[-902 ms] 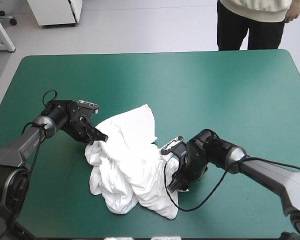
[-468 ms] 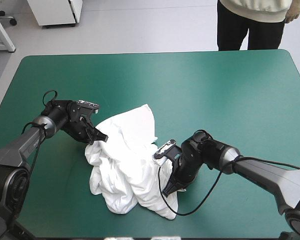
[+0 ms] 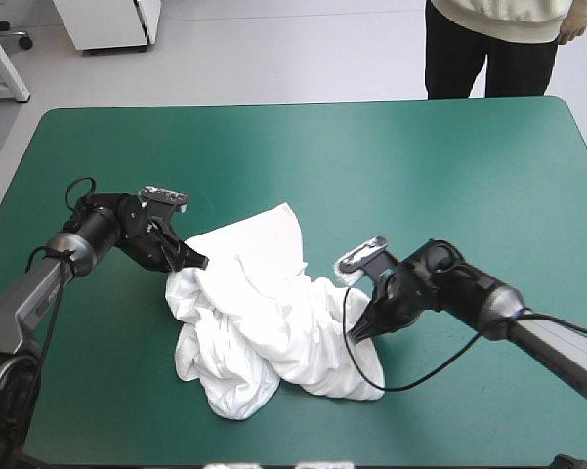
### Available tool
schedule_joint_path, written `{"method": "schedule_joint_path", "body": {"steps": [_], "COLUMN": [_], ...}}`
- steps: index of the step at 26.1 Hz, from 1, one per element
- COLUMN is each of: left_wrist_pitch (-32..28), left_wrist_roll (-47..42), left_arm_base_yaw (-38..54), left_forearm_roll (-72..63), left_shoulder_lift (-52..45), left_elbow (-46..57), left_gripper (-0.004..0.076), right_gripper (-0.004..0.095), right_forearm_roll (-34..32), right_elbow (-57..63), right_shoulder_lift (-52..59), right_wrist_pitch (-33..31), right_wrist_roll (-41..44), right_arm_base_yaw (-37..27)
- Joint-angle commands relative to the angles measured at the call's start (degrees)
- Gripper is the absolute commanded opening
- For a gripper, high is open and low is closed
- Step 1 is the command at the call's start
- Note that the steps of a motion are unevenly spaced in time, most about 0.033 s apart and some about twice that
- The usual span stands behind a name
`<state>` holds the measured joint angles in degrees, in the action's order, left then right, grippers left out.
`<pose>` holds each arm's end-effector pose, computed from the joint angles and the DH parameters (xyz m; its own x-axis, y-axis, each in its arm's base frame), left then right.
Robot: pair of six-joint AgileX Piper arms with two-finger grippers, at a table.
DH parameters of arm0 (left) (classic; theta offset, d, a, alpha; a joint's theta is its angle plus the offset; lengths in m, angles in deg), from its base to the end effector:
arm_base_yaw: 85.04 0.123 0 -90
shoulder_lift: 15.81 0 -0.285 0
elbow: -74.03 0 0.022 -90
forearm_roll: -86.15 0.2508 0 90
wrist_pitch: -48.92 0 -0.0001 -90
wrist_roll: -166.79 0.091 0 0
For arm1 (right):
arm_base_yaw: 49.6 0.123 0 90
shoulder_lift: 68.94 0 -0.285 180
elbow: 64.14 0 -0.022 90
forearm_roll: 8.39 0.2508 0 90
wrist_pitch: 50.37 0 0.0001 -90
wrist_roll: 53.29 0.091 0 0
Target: Fold the cloth
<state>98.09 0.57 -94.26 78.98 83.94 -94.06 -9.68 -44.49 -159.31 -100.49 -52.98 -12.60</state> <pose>0.3140 -0.0597 0.2463 -0.8894 0.3035 -0.3419 0.3350 0.9416 -0.0356 0.2212 0.1648 0.2572 -0.7457 -0.5732 -0.3397 -0.6038 0.7969 -0.0193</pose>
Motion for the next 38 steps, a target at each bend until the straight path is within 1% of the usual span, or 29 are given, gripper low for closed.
{"method": "schedule_joint_path", "body": {"steps": [1,5,7,12,19,20,22,24,26,28,30,31,32,33,35,38], "left_wrist_pitch": [-0.82,-0.82,-0.94,-1.3,-1.03,-0.41,3.13,3.89,4.14,5.23,7.53,8.79,9.43,10.99,13.79,16.59], "left_wrist_roll": [-0.62,-0.34,0.26,0.82,1.3,1.47,2.52,3.37,3.63,3.88,4.01,4.28,4.25,4.25,4.25,3.78], "left_arm_base_yaw": [0.19,0.19,0.19,0.19,0.19,0.19,0.19,0.19,0.19,0.19,0.19,0.19,0.19,0.19,0.19,0.19], "left_forearm_roll": [-0.73,-0.98,-0.98,-0.98,0.14,0.69,1.67,1.94,3.22,4.51,4.6,3.66,3.53,3.53,3.53,3.53], "left_shoulder_lift": [-7.7,-13.29,-16.11,-21.8,-26.49,-26.49,-26.49,-26.49,-26.49,-26.49,-26.49,-26.49,-26.49,-26.49,-26.49,-26.39], "left_elbow": [-3.1,-6.02,-8.3,-16.54,-35.74,-38.85,-47.25,-51.15,-56.45,-60.78,-65.97,-68.9,-70.05,-70.94,-70.84,-67.12], "left_gripper": [-0.0009,-0.0009,-0.0009,-0.0009,-0.0009,-0.0009,-0.0009,-0.0009,-0.0009,-0.0009,-0.0009,-0.0009,-0.0009,-0.0009,-0.0009,-0.0009], "right_gripper": [-0.0013,-0.0013,-0.0013,-0.0013,-0.0013,-0.0013,-0.0013,-0.0013,-0.0013,-0.0013,-0.0013,-0.0013,-0.0013,-0.0013,-0.0013,-0.0013], "right_forearm_roll": [-2.13,-4.96,-6.57,-8.58,-8.58,-8.58,-7.7,-6.09,-3.91,-3.25,-3.25,-3.25,-3.25,-3.25,-3.25,-3.25], "right_elbow": [-2.32,-7.55,-11.97,-24.43,-42.33,-44.61,-50.57,-54.31,-59.58,-64.34,-69.5,-72.55,-73.77,-74.73,-75.02,-73.56], "right_shoulder_lift": [8.44,14.79,16.95,19.77,19.9,19.9,19.9,19.9,19.9,19.9,19.9,19.9,19.9,19.9,19.9,18.97], "right_wrist_pitch": [0.63,0.71,0.59,0.4,0.44,0.44,-0.34,-1.45,-2.97,-4.97,-8.38,-11.23,-12.47,-14.94,-17.97,-21.42], "right_wrist_roll": [-0.73,-1.89,-2.44,-2.93,-6.31,-6.78,-9.72,-11.62,-14.36,-16.56,-17.21,-17.69,-17.69,-17.38,-16.03,-15.17], "right_arm_base_yaw": [-5.74,-10.27,-11.24,-11.23,-11.23,-11.23,-11.23,-11.23,-11.23,-11.23,-11.23,-11.23,-11.23,-11.23,-11.23,-11.23]}}
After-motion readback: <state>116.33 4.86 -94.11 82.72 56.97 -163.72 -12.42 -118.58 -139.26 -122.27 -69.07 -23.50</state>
